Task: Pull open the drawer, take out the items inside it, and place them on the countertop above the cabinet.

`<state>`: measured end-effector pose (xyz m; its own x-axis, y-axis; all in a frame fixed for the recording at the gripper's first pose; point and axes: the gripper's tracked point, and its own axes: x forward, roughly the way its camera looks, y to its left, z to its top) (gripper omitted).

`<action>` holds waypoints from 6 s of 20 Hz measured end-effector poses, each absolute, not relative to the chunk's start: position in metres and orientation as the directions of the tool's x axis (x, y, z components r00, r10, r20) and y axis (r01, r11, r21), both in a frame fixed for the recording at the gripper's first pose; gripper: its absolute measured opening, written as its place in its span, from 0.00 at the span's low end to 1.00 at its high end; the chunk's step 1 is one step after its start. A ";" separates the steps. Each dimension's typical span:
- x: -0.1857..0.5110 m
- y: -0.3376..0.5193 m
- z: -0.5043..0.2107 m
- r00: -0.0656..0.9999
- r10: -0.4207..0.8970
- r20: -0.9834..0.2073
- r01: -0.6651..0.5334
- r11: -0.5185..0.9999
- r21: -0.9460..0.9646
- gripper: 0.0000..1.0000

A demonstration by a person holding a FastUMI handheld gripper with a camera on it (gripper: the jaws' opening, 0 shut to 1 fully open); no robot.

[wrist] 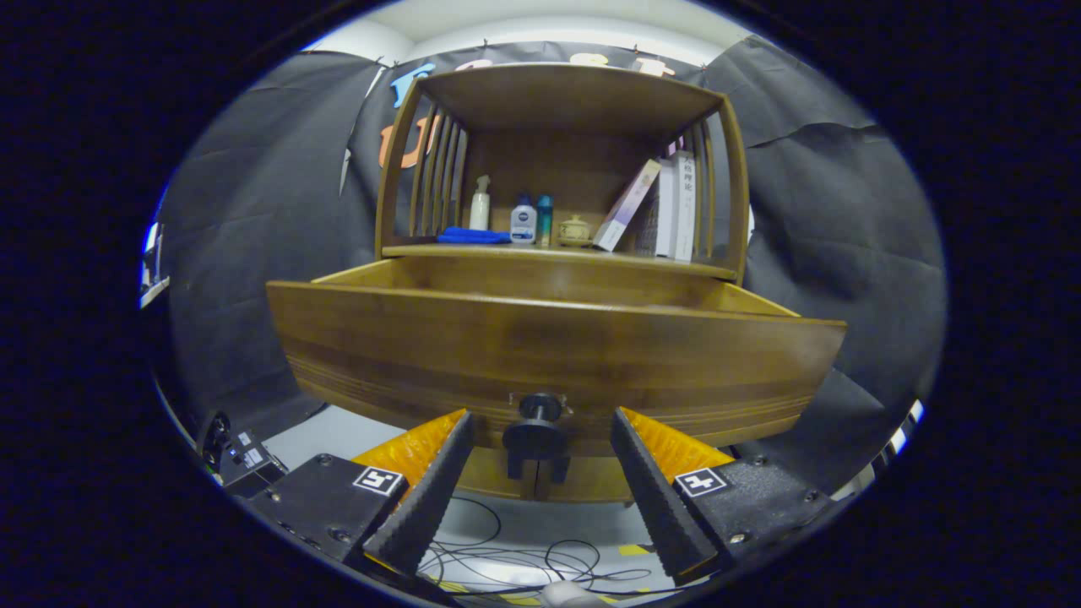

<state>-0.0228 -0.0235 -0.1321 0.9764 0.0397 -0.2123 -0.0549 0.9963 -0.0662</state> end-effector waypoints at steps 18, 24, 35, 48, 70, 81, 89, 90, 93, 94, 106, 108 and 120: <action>0.109 -0.035 0.037 0.897 0.056 -0.438 -0.047 0.998 0.031 0.99; 0.150 -0.017 -0.033 0.672 0.030 -0.740 -0.091 0.995 -0.043 1.00; 0.138 -0.018 -0.135 0.316 -0.010 -0.949 -0.071 0.997 -0.034 0.91; 0.146 -0.025 -0.149 0.269 -0.076 -0.960 -0.079 0.992 -0.100 0.48; 0.168 -0.025 0.001 0.467 -0.034 -0.884 0.011 0.999 -0.033 0.48; 0.265 -0.022 0.023 0.418 -0.061 -0.907 0.068 0.997 -0.035 0.47; 0.299 -0.022 0.009 0.398 -0.095 -0.912 0.048 0.995 -0.083 0.53; 0.300 -0.021 0.009 0.395 -0.106 -0.913 0.059 0.994 -0.090 0.56; 0.301 -0.016 0.014 0.412 -0.095 -0.906 0.049 0.995 -0.082 0.61; 0.301 -0.018 0.018 0.421 -0.103 -0.901 0.054 0.995 -0.089 0.63; 0.251 -0.019 0.047 0.507 -0.037 -0.861 0.056 0.998 -0.011 0.64; 0.229 -0.014 0.047 0.520 -0.010 -0.854 0.012 1.000 -0.005 0.64; 0.114 -0.004 0.053 0.833 0.040 -0.552 -0.088 0.994 -0.061 0.63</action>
<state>0.1144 -0.0036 0.0532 0.8329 0.0404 -0.5519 -0.0884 0.9942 -0.0606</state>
